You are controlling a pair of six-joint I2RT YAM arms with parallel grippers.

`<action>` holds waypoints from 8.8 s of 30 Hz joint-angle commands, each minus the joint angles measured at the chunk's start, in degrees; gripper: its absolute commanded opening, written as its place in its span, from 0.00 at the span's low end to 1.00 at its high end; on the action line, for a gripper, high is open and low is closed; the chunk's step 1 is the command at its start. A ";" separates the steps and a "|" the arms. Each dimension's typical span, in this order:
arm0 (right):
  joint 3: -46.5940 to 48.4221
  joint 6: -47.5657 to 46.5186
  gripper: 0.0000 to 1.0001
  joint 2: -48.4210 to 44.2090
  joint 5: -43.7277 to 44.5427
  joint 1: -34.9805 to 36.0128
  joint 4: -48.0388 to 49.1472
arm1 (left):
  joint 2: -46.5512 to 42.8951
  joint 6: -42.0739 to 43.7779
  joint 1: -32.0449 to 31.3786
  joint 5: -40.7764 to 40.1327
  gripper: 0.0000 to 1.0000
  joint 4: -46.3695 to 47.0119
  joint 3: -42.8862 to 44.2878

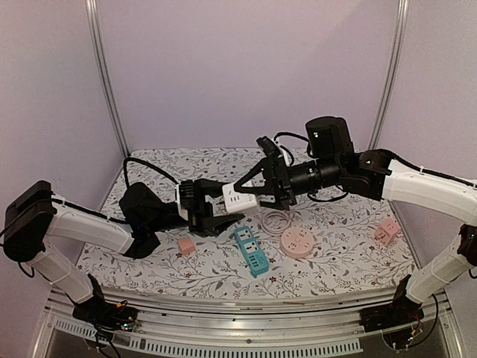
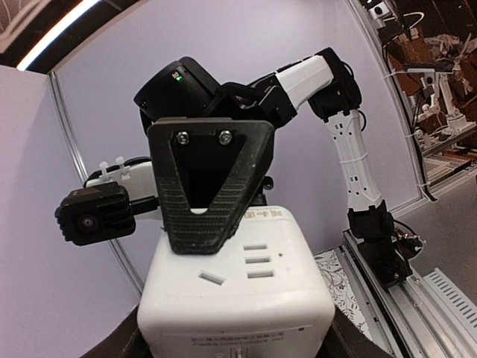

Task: Insert the plug

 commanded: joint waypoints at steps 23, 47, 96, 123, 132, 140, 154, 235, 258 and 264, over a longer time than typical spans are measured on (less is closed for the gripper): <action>1.45 -0.02 0.69 1.00 -2.03 1.41 1.62 | 0.69 5.37 2.52 -2.32 0.00 12.20 1.13; 5.37 -10.69 0.00 1.41 -0.83 1.32 -10.89 | -1.68 6.28 2.61 -5.13 0.88 12.06 -3.85; 14.22 -38.14 0.00 2.05 41.80 -3.38 -48.86 | 1.06 -19.61 5.50 -28.29 0.99 -37.46 -0.42; 19.50 -53.89 0.00 14.03 44.15 -3.43 -58.48 | 4.47 -21.20 5.60 -29.35 0.99 -34.84 0.09; 21.79 -55.93 0.00 22.28 44.49 -3.51 -61.92 | 5.49 -22.38 5.60 -27.46 0.99 -34.72 0.80; 18.79 -57.98 0.00 22.50 43.47 -5.27 -59.17 | 6.32 -22.02 5.60 -24.56 0.99 -34.55 1.21; 14.98 -64.49 0.00 21.14 42.45 -8.99 -52.04 | 6.69 -21.30 5.60 -22.42 0.99 -32.84 0.46; 12.81 -59.41 0.00 28.30 42.62 -14.11 -52.05 | 8.63 -22.16 5.60 -21.66 0.98 -31.00 0.60; 10.00 -58.57 0.00 29.12 42.18 -14.35 -49.88 | 7.67 -22.09 5.59 -21.86 0.99 -31.44 0.26; 9.45 -57.21 0.00 28.67 42.43 -14.84 -48.47 | 7.49 -22.19 5.60 -21.85 0.99 -31.52 0.12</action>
